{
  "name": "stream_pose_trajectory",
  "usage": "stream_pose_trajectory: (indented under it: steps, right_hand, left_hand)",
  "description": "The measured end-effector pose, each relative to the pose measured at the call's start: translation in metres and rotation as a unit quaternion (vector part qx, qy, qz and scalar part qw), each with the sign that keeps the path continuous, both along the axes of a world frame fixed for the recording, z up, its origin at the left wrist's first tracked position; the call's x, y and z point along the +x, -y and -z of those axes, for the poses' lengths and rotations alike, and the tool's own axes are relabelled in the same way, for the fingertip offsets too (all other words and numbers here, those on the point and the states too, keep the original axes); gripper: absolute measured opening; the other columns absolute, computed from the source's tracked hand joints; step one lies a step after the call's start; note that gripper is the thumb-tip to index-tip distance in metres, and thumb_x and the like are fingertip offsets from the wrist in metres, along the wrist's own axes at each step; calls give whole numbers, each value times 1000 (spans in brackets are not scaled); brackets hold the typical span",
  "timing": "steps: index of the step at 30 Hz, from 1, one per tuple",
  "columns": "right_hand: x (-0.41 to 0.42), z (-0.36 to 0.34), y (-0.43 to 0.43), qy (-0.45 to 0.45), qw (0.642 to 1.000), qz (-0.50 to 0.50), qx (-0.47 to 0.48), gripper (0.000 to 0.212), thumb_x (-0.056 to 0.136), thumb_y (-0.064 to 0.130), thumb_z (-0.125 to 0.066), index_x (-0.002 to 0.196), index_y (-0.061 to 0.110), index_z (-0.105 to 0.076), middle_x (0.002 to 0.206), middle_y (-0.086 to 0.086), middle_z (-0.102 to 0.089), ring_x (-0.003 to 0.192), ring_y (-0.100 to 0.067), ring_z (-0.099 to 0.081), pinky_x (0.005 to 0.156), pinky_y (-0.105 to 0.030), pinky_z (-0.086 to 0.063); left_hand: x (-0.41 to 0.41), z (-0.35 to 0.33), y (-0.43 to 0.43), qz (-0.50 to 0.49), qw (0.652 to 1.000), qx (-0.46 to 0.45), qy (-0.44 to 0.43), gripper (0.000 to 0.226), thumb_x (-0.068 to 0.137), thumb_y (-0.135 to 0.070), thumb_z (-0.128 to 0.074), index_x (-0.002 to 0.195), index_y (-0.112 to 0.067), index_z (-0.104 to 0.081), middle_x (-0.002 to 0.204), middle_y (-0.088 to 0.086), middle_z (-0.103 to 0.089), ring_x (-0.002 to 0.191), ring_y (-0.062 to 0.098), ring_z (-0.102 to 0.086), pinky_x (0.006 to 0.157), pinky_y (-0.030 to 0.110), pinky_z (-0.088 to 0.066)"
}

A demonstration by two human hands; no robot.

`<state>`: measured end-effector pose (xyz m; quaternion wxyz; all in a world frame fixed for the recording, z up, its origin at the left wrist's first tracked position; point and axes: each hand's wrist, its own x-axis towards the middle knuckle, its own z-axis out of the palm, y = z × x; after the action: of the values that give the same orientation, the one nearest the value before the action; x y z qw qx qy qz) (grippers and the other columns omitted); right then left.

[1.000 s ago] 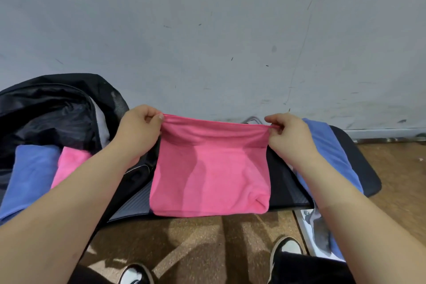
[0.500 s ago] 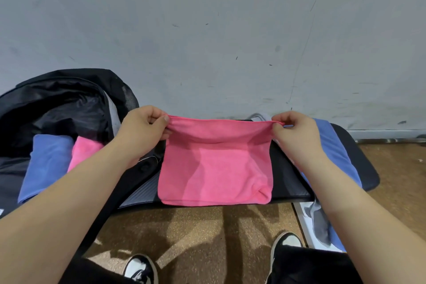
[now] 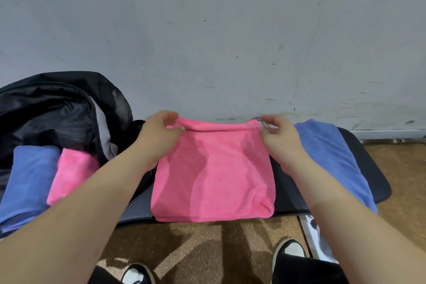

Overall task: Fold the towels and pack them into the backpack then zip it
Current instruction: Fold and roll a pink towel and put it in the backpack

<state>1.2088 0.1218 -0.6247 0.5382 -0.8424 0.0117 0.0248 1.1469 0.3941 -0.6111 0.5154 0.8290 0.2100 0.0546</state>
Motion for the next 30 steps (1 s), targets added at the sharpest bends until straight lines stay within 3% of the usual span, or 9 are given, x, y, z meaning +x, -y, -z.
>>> stream_pose_trajectory:
  steps: [3, 5, 8, 11, 14, 16, 20, 24, 30]
  right_hand:
    - [-15, -1, 13, -12, 987, -87, -138, 8, 87, 11, -67, 80, 12, -70, 70, 1, -70, 65, -15, -62, 71, -39, -59]
    - [-35, -5, 22, -66, 962, -170, -203, 18, 81, 20, -80, 75, 9, -67, 61, 1, -66, 56, -15, -59, 65, -42, -58]
    - [-66, -11, 34, -149, 928, -238, -246, 39, 70, 35, -94, 72, 12, -63, 60, -4, -67, 53, -16, -58, 55, -35, -52]
    - [-91, -4, 41, -119, 924, -258, -257, 37, 63, 35, -97, 73, 14, -68, 66, 13, -70, 56, -1, -58, 56, -20, -48]
    - [-102, 16, 45, -59, 923, -256, -283, 23, 68, 23, -90, 75, 19, -69, 73, 13, -70, 66, -5, -65, 71, -34, -59]
    - [-103, 25, 50, -36, 931, -235, -279, 18, 74, 15, -85, 78, 23, -70, 76, 9, -71, 70, -8, -67, 76, -38, -59]
    - [-103, 30, 59, 0, 941, -196, -275, 17, 82, 22, -83, 92, 25, -70, 88, 13, -68, 82, -5, -65, 74, -24, -51]
    - [-106, 23, 57, -5, 946, -209, -247, 17, 76, 13, -79, 72, 24, -66, 79, 8, -68, 67, -5, -61, 64, -17, -46]
    - [-115, 7, 63, 20, 962, -181, -202, 18, 74, 10, -74, 73, 19, -59, 64, 5, -62, 55, -6, -51, 55, -18, -43]
  left_hand:
    - [-17, -1, 9, 99, 989, 103, -21, 13, 95, -14, -71, 108, -17, -74, 104, -8, -71, 89, 8, -67, 82, 22, -51]
    - [-34, 2, 15, 182, 963, 193, -39, 9, 93, -16, -70, 98, -21, -75, 93, -16, -69, 79, 0, -63, 74, 15, -48]
    - [-57, 9, 28, 272, 922, 264, -74, 9, 93, -18, -67, 96, -22, -75, 87, -16, -67, 81, 6, -62, 64, 5, -38]
    - [-72, 14, 41, 328, 884, 320, -93, 12, 92, -24, -67, 100, -20, -75, 99, -4, -72, 93, 17, -64, 74, 23, -49]
    - [-81, 13, 45, 356, 852, 370, -105, 17, 93, -32, -65, 105, -21, -73, 109, -2, -70, 103, 21, -64, 84, 30, -49]
    - [-84, 14, 42, 362, 849, 369, -109, 20, 94, -33, -66, 109, -21, -73, 113, -2, -70, 106, 21, -64, 89, 31, -50]
    - [-89, 17, 36, 363, 854, 358, -105, 23, 93, -36, -67, 112, -24, -71, 115, -5, -68, 107, 19, -65, 92, 32, -51]
    - [-91, 24, 31, 361, 861, 345, -97, 21, 91, -36, -70, 109, -25, -71, 121, -6, -67, 111, 18, -65, 94, 33, -51]
    - [-97, 30, 27, 398, 832, 374, -96, 41, 85, -50, -75, 119, -28, -68, 142, -14, -54, 120, 15, -62, 97, 33, -51]
